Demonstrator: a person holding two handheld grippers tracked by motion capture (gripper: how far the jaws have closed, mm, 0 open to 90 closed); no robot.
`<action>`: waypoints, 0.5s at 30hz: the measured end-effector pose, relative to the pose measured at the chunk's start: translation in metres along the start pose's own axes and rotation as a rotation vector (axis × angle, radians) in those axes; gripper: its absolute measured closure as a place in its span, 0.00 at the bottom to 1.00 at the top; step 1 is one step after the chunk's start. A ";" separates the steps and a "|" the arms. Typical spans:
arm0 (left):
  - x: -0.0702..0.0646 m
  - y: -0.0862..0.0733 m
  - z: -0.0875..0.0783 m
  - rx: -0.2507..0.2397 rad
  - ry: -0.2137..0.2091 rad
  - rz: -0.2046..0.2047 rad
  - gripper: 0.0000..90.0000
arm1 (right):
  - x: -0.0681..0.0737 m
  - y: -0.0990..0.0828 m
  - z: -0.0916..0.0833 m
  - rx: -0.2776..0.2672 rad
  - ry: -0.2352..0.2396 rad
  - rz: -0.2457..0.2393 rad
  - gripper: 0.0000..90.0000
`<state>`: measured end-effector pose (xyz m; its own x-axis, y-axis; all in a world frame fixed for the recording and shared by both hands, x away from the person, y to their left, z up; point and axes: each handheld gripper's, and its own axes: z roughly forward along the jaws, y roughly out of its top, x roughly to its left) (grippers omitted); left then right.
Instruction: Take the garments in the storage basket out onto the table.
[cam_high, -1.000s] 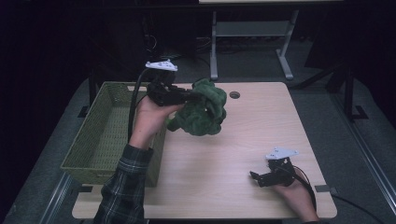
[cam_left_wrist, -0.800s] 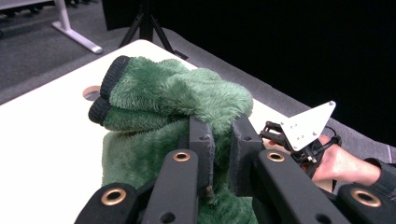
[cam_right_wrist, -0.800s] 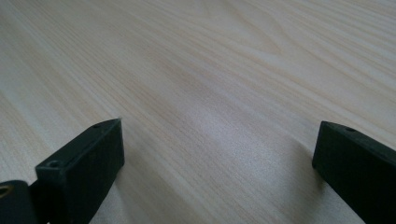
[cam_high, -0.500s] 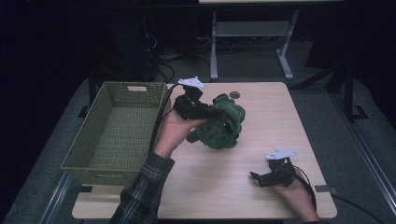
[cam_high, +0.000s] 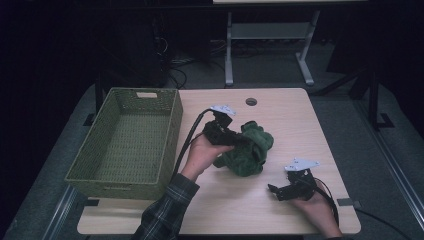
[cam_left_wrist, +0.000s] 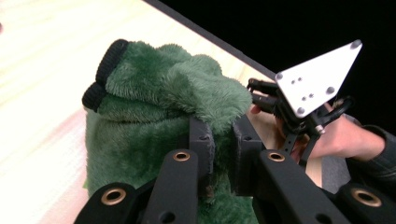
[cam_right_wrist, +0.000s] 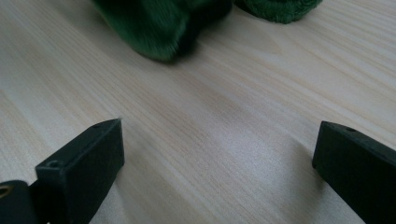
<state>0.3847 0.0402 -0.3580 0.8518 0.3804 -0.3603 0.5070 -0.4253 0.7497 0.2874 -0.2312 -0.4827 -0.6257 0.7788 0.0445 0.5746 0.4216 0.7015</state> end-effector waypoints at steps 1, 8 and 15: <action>0.001 -0.002 0.002 0.007 -0.003 -0.002 0.91 | 0.000 0.000 0.000 0.000 0.000 -0.001 0.02; 0.017 -0.018 0.025 0.065 -0.012 -0.023 0.90 | 0.000 0.000 0.000 0.001 -0.001 -0.002 0.02; 0.032 -0.031 0.041 0.096 -0.002 -0.026 0.89 | 0.000 0.000 0.000 0.001 0.000 0.001 0.02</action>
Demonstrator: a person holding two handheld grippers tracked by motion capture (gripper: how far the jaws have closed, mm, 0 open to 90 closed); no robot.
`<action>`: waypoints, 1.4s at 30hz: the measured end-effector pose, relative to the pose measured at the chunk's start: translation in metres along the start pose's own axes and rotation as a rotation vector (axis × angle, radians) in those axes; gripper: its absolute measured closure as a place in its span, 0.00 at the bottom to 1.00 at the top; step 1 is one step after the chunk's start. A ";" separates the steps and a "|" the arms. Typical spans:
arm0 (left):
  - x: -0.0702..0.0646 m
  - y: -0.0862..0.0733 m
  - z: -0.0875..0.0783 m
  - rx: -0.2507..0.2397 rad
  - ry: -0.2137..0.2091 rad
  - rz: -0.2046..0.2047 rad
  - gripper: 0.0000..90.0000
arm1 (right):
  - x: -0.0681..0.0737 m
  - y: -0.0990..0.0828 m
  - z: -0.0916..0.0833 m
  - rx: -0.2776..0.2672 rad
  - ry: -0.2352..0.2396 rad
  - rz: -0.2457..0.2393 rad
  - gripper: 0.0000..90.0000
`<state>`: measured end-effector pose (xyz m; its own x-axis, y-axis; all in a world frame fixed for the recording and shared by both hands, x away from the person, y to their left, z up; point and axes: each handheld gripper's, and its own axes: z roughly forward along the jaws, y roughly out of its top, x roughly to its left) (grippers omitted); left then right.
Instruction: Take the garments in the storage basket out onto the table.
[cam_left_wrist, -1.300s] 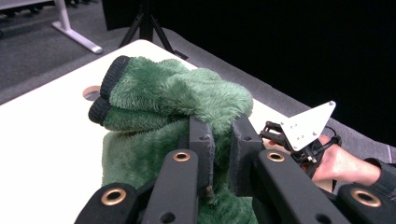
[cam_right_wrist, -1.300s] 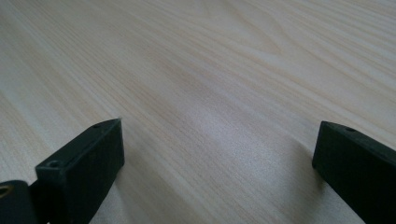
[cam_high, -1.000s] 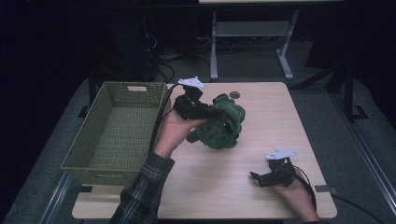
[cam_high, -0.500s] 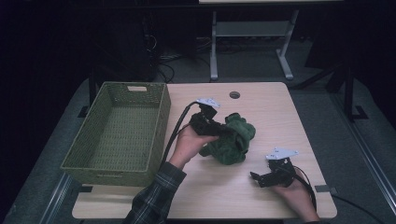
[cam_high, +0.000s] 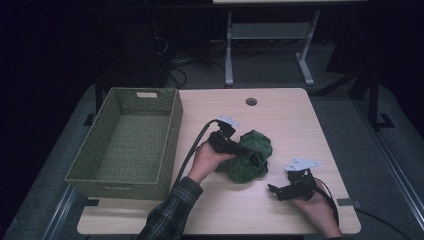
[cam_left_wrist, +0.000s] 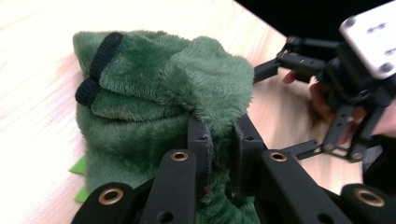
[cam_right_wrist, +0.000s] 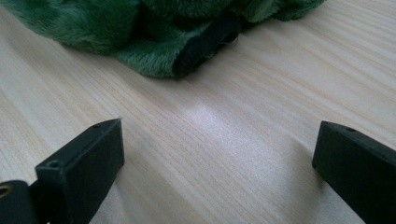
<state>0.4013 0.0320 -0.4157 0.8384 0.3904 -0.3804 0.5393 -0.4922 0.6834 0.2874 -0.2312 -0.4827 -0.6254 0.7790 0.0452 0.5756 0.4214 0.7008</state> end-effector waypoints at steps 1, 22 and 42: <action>0.002 -0.002 0.002 0.004 0.007 0.004 0.89 | 0.000 0.000 0.000 0.000 0.000 0.000 0.02; 0.000 -0.008 0.013 0.083 0.063 0.063 0.61 | 0.000 0.000 0.000 0.001 -0.001 -0.003 0.02; -0.037 -0.019 -0.032 0.009 0.053 0.125 0.53 | 0.000 0.000 0.000 0.000 -0.001 -0.004 0.02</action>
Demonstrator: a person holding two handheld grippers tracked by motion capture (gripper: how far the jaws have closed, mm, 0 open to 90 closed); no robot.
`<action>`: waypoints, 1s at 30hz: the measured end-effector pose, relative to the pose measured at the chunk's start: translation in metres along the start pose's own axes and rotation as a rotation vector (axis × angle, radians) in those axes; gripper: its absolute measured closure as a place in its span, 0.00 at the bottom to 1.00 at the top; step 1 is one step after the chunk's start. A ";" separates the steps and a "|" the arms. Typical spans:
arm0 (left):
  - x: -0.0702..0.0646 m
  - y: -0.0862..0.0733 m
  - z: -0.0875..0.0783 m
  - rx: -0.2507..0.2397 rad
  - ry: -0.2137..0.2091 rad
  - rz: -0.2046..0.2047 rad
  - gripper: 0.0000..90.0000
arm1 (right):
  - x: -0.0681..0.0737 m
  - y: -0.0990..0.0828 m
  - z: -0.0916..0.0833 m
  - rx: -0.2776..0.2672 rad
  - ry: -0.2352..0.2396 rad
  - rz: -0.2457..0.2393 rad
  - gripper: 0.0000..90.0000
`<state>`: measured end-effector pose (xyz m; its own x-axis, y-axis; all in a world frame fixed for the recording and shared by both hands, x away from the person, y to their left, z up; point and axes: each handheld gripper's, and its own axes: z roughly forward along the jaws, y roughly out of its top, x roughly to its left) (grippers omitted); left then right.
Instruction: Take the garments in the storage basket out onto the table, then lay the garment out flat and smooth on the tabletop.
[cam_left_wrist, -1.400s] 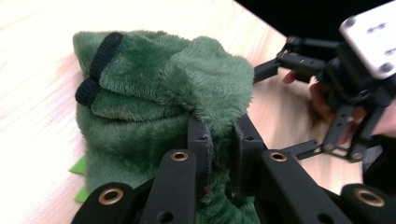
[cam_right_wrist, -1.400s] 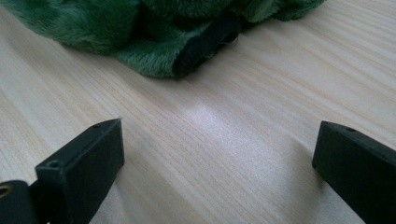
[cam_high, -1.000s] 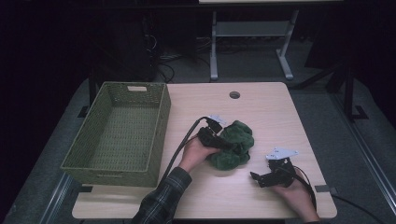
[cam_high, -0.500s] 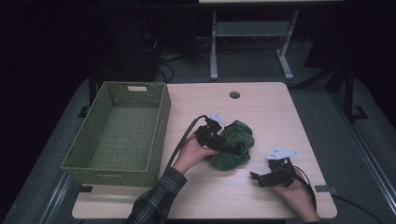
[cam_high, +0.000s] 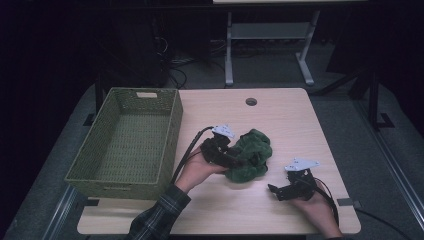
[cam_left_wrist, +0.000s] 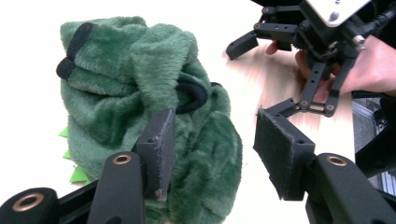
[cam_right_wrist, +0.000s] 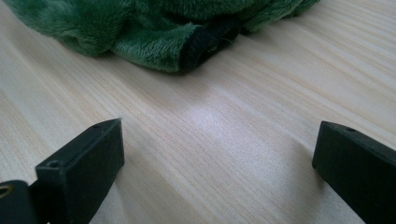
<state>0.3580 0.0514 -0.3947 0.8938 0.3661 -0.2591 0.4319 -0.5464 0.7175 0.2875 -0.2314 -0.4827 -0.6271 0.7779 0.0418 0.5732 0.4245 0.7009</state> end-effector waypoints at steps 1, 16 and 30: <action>-0.002 -0.001 -0.001 -0.001 -0.002 0.004 0.53 | 0.000 0.000 0.000 -0.001 0.000 0.000 0.02; -0.034 0.002 0.032 0.035 -0.024 0.090 0.55 | 0.000 0.001 0.000 0.008 0.001 -0.006 0.03; -0.027 -0.018 0.068 0.123 0.052 0.100 0.53 | -0.004 0.004 -0.014 -0.027 -0.005 -0.004 0.26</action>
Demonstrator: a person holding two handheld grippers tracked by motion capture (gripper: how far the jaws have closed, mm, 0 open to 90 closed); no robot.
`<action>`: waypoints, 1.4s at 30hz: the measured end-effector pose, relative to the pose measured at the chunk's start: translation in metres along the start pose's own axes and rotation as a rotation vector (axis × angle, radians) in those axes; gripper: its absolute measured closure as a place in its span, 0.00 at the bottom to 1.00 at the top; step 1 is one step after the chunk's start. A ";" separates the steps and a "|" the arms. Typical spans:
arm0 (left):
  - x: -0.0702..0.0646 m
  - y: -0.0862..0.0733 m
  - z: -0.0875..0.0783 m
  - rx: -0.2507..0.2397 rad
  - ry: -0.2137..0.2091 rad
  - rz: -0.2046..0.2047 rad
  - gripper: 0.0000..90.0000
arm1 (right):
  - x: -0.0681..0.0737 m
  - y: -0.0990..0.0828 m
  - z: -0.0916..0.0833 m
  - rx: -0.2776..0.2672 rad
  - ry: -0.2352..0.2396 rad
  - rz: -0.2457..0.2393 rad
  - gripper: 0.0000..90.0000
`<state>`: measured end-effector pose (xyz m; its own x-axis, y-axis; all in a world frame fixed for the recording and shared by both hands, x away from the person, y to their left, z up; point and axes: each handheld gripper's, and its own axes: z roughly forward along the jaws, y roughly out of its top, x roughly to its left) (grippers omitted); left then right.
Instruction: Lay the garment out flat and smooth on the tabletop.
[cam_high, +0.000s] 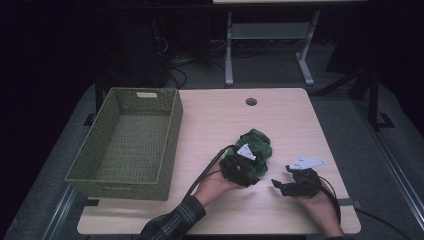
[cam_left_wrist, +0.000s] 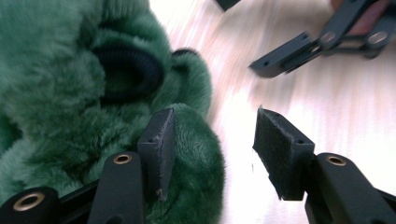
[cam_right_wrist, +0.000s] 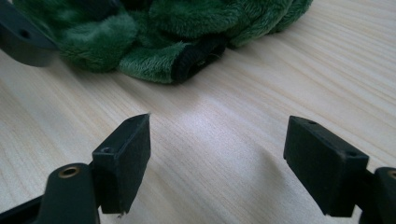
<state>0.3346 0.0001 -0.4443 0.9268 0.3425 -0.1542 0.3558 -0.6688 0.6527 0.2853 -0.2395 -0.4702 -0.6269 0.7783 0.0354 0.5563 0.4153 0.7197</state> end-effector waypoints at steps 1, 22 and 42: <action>0.001 -0.001 0.001 0.004 0.002 -0.002 0.54 | 0.000 0.000 0.000 -0.001 0.003 -0.002 0.27; 0.011 -0.011 0.006 0.019 0.014 -0.001 0.95 | 0.007 0.015 0.011 -0.063 0.138 0.012 0.57; 0.000 0.004 -0.037 -0.112 -0.035 -0.010 0.96 | 0.001 0.025 0.021 -0.046 0.130 0.020 0.91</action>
<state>0.3316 0.0223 -0.4144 0.9277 0.3241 -0.1854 0.3510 -0.5872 0.7294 0.3101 -0.2183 -0.4667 -0.6830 0.7173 0.1380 0.5459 0.3757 0.7489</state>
